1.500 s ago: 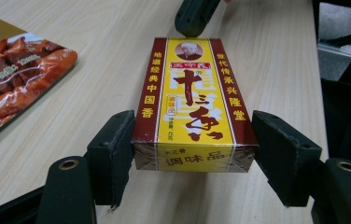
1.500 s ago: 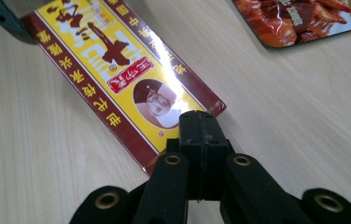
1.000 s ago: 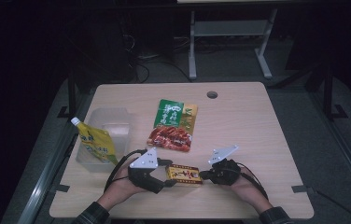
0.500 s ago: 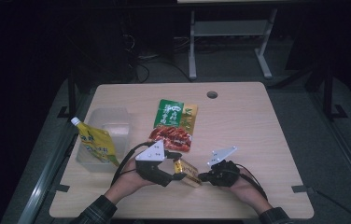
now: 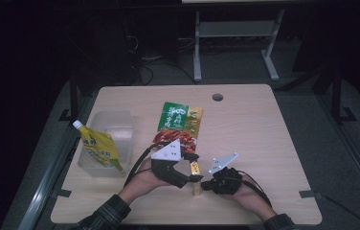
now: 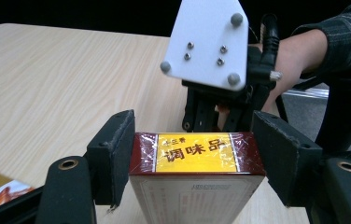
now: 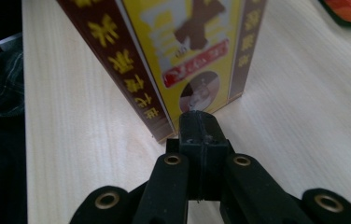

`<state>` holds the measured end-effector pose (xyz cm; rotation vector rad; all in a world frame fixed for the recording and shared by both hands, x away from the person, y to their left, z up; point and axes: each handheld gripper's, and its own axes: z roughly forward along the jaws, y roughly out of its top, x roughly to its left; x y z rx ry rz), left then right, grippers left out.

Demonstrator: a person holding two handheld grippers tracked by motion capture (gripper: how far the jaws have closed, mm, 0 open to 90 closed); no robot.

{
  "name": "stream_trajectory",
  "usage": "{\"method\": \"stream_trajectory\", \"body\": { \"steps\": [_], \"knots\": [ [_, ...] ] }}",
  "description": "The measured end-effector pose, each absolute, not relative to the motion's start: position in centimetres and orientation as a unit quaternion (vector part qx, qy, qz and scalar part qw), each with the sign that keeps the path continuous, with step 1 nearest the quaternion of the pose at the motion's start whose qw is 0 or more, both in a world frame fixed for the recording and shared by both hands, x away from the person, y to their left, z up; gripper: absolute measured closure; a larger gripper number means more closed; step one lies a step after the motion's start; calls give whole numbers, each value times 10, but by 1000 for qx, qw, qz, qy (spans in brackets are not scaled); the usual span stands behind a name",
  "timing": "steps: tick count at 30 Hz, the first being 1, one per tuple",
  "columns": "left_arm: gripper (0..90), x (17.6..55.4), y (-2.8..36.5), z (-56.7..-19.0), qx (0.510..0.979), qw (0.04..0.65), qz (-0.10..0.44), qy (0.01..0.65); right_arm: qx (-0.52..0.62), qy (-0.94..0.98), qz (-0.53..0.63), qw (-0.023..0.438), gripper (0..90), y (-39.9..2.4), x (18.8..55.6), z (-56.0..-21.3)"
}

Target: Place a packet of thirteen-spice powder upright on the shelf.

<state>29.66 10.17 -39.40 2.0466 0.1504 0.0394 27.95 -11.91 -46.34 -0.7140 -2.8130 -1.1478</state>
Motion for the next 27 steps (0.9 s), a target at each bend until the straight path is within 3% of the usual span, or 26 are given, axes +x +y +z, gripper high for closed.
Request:
{"method": "stream_trajectory", "body": {
  "steps": [17,27],
  "knots": [
    [309,294,113,-395,849,524,13,72,-225,-902,-368,17,897,-114,276,-464],
    [230,293,113,-393,844,530,14,77,-221,-905,-364,14,897,-115,277,-465]
  ]
}}
